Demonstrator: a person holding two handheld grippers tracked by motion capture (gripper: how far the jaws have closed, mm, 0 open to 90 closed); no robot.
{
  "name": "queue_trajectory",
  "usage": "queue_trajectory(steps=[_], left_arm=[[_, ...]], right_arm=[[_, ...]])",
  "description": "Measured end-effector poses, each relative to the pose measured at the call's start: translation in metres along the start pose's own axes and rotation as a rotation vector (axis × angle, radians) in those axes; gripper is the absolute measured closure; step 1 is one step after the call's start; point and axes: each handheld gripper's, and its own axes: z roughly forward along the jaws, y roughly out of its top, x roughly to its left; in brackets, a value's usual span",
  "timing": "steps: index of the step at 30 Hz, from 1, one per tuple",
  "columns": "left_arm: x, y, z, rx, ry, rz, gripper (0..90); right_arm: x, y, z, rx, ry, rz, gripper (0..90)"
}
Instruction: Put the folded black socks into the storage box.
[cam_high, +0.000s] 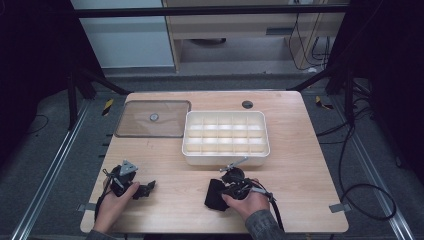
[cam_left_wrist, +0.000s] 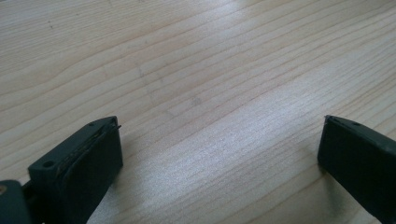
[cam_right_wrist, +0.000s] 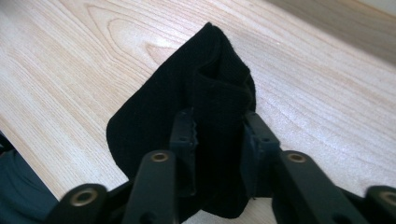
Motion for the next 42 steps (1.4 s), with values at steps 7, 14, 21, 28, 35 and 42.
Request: queue_trajectory(steps=[7, 14, 21, 28, 35, 42], left_arm=[[0.000, 0.000, 0.000, 0.000, -0.002, 0.003, 0.0], [0.001, 0.000, 0.000, -0.002, -0.009, 0.005, 0.0], [0.003, 0.001, 0.001, -0.003, -0.019, 0.018, 0.0], [0.003, 0.002, 0.002, -0.005, -0.018, 0.017, 0.0], [0.003, 0.002, 0.002, -0.004, -0.017, 0.017, 0.0], [0.003, 0.002, 0.002, -0.003, -0.018, 0.017, 0.0]], right_arm=[[-0.001, -0.001, -0.006, -0.019, 0.020, -0.006, 74.6], [-0.006, 0.000, -0.022, -0.055, 0.017, -0.001, 74.6], [-0.007, -0.003, -0.035, -0.075, 0.006, -0.016, 74.5], [-0.020, -0.012, -0.051, -0.086, -0.028, -0.007, 74.4], [-0.032, -0.022, -0.072, -0.088, -0.069, 0.003, 74.4], [-0.042, -0.026, -0.084, -0.079, -0.103, 0.003, 74.3]])
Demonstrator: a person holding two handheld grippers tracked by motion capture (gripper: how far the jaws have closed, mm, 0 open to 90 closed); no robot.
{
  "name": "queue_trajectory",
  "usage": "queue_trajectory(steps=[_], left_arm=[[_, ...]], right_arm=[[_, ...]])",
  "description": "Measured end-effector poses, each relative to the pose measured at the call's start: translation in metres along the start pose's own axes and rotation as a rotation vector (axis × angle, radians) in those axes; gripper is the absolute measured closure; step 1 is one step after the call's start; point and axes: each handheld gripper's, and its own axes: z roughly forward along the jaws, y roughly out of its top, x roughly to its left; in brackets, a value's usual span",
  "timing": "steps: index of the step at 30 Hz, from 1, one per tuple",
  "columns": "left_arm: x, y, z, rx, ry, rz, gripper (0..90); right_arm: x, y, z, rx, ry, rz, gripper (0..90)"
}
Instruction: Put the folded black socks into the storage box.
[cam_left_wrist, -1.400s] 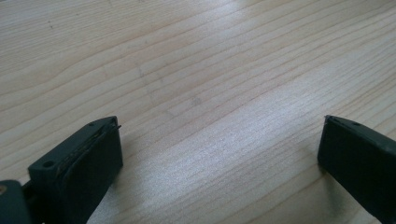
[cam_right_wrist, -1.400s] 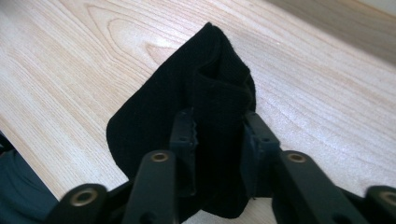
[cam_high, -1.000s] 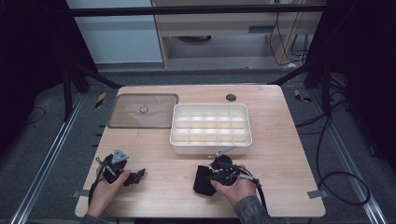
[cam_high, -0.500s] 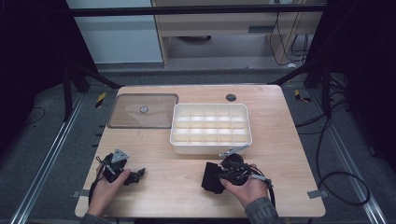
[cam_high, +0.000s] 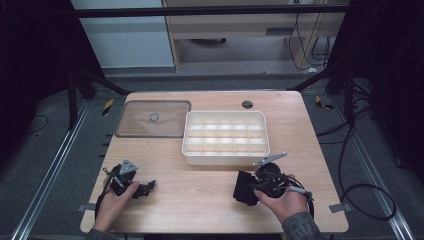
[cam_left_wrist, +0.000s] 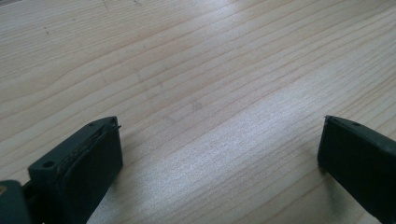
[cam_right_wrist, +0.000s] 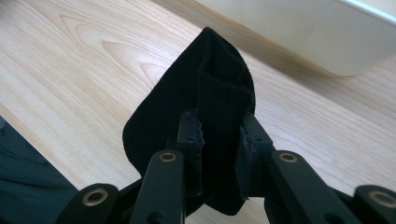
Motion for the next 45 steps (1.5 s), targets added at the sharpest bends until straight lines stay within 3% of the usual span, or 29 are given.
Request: queue_trajectory(steps=[9, 20, 23, 29, 36, 45], left_arm=[[-0.001, 0.000, 0.000, -0.001, -0.002, 0.001, 0.0], [-0.002, -0.001, -0.001, -0.001, 0.001, -0.001, 0.0], [-0.002, -0.001, -0.001, 0.000, -0.001, 0.000, 0.0], [-0.002, -0.001, -0.001, 0.000, -0.001, 0.000, 0.0], [-0.002, -0.001, -0.001, 0.000, -0.001, 0.000, 0.0], [-0.002, -0.001, -0.001, 0.001, 0.001, 0.000, 0.0]], right_arm=[[-0.015, -0.002, -0.008, -0.015, -0.025, 0.004, 74.3], [-0.034, 0.009, -0.037, -0.042, -0.071, 0.005, 74.2], [-0.039, 0.012, -0.043, -0.048, -0.064, 0.011, 74.2], [-0.047, 0.022, -0.056, -0.051, -0.093, 0.002, 74.1], [-0.067, 0.035, -0.072, -0.060, -0.139, 0.018, 74.1], [-0.071, 0.055, -0.081, -0.038, -0.180, -0.015, 74.0]])
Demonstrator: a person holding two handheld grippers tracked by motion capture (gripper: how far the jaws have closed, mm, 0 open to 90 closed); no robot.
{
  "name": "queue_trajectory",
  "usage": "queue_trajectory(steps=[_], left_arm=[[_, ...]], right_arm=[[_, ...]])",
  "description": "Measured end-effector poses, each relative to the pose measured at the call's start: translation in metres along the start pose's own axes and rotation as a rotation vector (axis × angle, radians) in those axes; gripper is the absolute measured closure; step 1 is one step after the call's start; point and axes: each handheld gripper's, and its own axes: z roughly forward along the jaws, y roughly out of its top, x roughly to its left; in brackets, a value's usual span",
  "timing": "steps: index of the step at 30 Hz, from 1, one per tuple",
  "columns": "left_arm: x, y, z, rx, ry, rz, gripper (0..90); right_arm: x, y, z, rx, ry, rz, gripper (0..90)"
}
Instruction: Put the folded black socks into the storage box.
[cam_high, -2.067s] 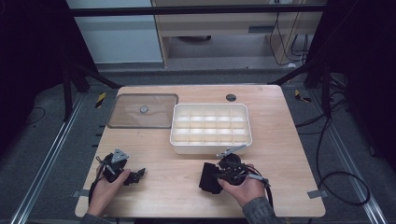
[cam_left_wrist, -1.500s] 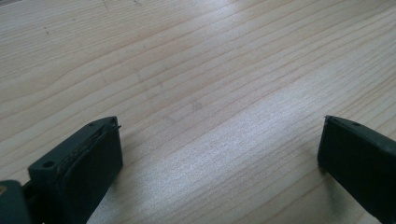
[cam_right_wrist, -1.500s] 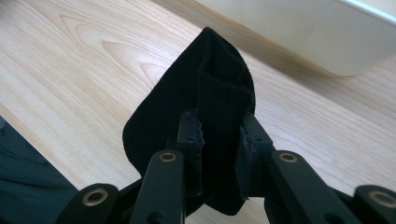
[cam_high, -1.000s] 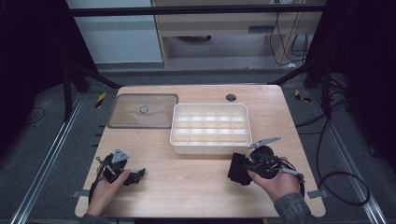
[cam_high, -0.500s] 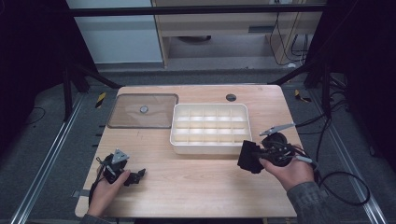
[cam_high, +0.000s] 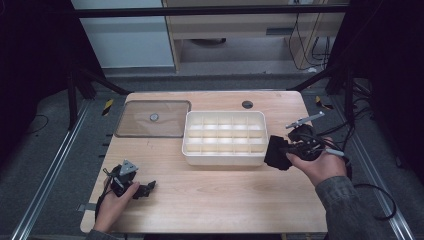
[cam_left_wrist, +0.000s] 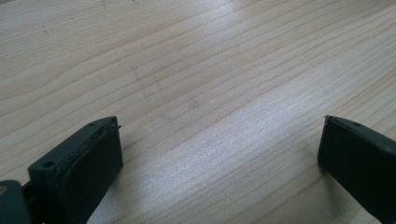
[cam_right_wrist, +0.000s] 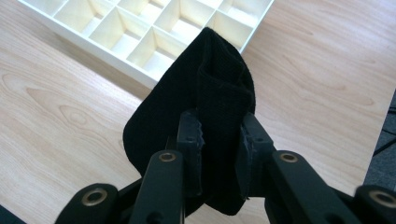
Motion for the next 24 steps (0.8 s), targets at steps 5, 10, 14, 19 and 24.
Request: queue_trajectory(steps=[5, 10, 14, 19, 24], left_arm=[[0.000, 0.000, 0.000, 0.000, 0.001, -0.002, 0.0], [0.000, 0.000, 0.000, 0.000, 0.001, -0.002, 0.0], [0.000, 0.000, 0.001, -0.005, 0.003, -0.009, 0.0], [0.000, 0.001, 0.001, -0.005, 0.005, -0.008, 0.0], [0.000, 0.001, 0.001, -0.005, 0.006, -0.008, 0.0]], right_arm=[[-0.001, 0.011, 0.003, 0.005, -0.011, -0.010, 74.0], [-0.006, 0.022, 0.007, -0.001, -0.008, -0.012, 73.9], [-0.013, 0.032, 0.010, -0.004, -0.019, 0.005, 73.8], [-0.017, 0.043, 0.018, 0.005, -0.032, 0.003, 73.8], [-0.016, 0.050, 0.025, 0.019, -0.045, -0.002, 73.6]])
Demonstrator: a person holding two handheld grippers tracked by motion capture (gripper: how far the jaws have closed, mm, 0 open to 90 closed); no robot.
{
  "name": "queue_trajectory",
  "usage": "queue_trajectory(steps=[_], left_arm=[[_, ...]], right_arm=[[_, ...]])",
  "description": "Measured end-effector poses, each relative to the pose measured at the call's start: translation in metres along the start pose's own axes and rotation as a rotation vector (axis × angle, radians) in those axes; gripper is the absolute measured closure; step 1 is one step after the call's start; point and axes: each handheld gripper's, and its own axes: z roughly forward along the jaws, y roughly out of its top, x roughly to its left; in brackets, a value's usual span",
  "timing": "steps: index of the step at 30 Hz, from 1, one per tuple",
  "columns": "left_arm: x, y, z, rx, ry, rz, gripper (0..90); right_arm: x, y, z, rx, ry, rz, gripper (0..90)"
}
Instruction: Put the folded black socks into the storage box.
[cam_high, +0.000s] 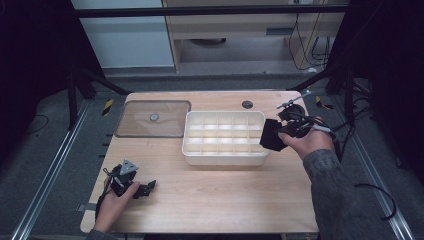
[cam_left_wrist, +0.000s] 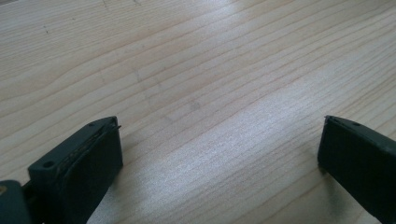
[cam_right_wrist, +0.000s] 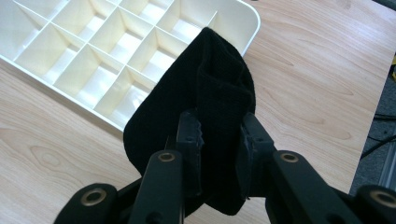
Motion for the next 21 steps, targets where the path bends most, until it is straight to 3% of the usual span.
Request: queue_trajectory(steps=[21], left_arm=[[-0.001, 0.000, 0.000, 0.003, 0.004, -0.006, 0.0]], right_arm=[[-0.001, 0.016, 0.029, 0.056, -0.018, -0.017, 73.3]])
